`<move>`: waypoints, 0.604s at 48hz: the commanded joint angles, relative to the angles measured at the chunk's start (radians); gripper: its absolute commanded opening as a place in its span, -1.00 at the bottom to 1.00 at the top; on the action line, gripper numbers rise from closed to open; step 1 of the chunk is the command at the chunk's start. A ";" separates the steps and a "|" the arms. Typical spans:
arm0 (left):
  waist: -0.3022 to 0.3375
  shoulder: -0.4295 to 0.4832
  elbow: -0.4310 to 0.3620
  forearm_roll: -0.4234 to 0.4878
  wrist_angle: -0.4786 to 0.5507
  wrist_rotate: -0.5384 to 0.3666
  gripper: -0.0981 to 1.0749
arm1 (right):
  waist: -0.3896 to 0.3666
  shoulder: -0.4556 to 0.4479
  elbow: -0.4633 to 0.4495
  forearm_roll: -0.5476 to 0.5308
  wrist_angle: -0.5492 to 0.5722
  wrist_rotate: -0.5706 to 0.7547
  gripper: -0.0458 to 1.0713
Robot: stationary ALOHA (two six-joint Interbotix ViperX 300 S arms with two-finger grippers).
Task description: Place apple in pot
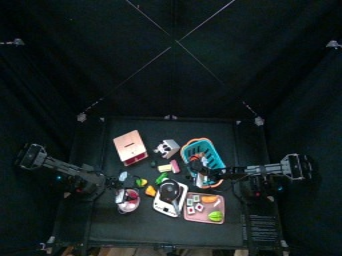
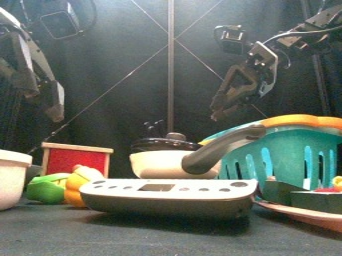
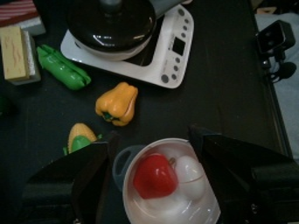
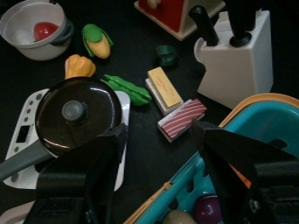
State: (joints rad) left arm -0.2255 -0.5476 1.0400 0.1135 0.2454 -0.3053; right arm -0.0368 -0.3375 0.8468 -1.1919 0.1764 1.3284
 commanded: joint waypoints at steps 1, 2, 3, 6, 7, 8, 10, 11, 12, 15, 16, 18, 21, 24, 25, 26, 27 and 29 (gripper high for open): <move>0.006 -0.002 0.005 0.000 -0.041 0.003 0.83 | 0.021 -0.017 -0.031 0.012 -0.009 0.002 0.74; 0.006 -0.003 0.011 -0.002 -0.046 0.005 0.83 | 0.029 -0.018 -0.034 0.014 -0.012 0.002 0.74; 0.005 -0.008 0.020 -0.002 -0.048 0.006 0.83 | 0.038 -0.018 -0.037 0.014 -0.018 0.000 0.74; 0.002 -0.021 0.044 -0.002 -0.052 0.005 0.83 | 0.064 -0.021 -0.046 0.006 -0.043 0.000 0.74; 0.002 -0.028 0.054 -0.003 -0.055 0.005 0.83 | 0.071 -0.021 -0.048 0.005 -0.049 0.000 0.74; 0.002 -0.035 0.063 -0.005 -0.055 0.005 0.83 | 0.077 -0.021 -0.049 0.003 -0.055 0.000 0.74; 0.002 -0.051 0.086 -0.012 -0.060 0.003 0.83 | 0.086 -0.021 -0.049 0.000 -0.061 0.000 0.74; 0.002 -0.058 0.094 -0.017 -0.063 0.003 0.83 | 0.091 -0.023 -0.049 -0.002 -0.063 0.000 0.74; 0.002 -0.064 0.103 -0.023 -0.064 0.003 0.83 | 0.095 -0.023 -0.051 -0.002 -0.063 0.000 0.74; 0.000 -0.086 0.124 -0.041 -0.064 0.005 0.83 | 0.101 -0.023 -0.052 0.006 -0.064 0.000 0.74; 0.002 -0.094 0.132 -0.048 -0.063 0.005 0.83 | 0.103 -0.023 -0.054 0.008 -0.064 0.000 0.74; 0.002 -0.110 0.144 -0.060 -0.057 0.005 0.82 | 0.104 -0.023 -0.055 0.009 -0.064 0.002 0.74; 0.000 -0.137 0.161 -0.078 -0.041 0.006 0.82 | 0.110 -0.023 -0.055 0.015 -0.066 0.002 0.74; 0.000 -0.164 0.176 -0.091 -0.002 0.005 0.82 | 0.112 -0.023 -0.057 0.021 -0.066 0.002 0.74; 0.000 -0.170 0.178 -0.094 0.012 0.005 0.82 | 0.112 -0.021 -0.057 0.023 -0.066 0.002 0.74; 0.002 -0.176 0.181 -0.095 0.026 0.003 0.82 | 0.112 -0.023 -0.055 0.025 -0.066 0.002 0.74; 0.005 -0.179 0.186 -0.098 0.040 0.003 0.82 | 0.112 -0.023 -0.055 0.026 -0.066 0.002 0.74; 0.008 -0.179 0.193 -0.103 0.066 0.003 0.82 | 0.112 -0.021 -0.055 0.028 -0.066 0.002 0.74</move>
State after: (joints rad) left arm -0.2224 -0.7194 1.2364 0.0184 0.2715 -0.3022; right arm 0.0721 -0.3375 0.8145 -1.1689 0.1135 1.3269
